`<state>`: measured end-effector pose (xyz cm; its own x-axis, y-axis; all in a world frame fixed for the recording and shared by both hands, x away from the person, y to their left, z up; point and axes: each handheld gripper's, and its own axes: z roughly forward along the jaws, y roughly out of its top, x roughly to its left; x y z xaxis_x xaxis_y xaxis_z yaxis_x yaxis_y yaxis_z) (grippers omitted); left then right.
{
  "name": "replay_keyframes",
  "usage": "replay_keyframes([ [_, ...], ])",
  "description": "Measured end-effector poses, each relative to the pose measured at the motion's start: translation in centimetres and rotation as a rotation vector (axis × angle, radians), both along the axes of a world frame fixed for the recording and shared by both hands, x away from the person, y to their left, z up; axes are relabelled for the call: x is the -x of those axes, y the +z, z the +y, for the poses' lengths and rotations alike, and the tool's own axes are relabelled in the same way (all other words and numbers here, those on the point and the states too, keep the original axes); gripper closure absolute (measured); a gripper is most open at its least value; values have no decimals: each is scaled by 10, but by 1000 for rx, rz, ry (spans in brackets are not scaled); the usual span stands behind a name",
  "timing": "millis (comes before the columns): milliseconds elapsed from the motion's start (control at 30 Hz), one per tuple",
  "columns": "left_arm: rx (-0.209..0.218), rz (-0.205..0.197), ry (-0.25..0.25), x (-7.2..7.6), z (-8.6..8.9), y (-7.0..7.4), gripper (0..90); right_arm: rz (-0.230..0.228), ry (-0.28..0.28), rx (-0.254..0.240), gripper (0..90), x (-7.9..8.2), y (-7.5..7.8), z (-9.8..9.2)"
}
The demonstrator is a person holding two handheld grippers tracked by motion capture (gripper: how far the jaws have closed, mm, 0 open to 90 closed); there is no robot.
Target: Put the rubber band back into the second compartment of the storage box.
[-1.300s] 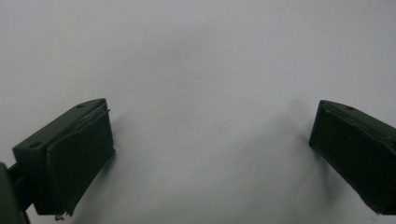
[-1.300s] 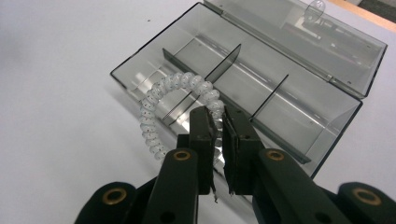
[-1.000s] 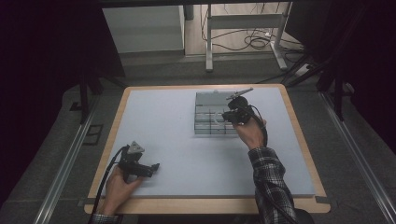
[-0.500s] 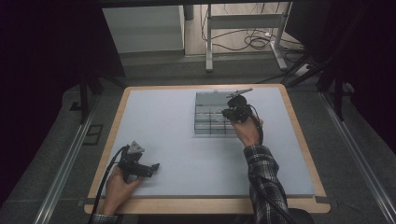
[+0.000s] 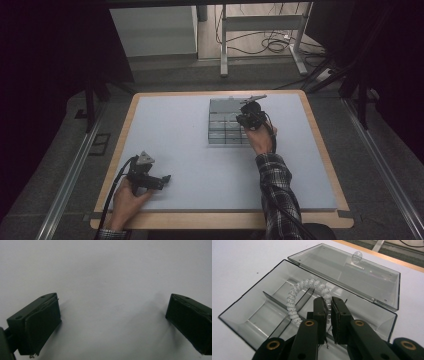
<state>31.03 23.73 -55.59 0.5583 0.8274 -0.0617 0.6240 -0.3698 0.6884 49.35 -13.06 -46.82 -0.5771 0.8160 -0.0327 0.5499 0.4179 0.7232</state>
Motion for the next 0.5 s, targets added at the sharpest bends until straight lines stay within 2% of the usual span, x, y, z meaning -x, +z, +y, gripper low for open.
replay_keyframes([
  [233,0,0,0,0,0,0,0,-24,-20,23,816,-6,-10,6],
  [400,-2,1,-1,0,0,0,0,-25,-34,24,815,-9,-15,8],
  [500,0,0,0,0,0,0,0,-26,-38,42,815,-10,-18,10],
])
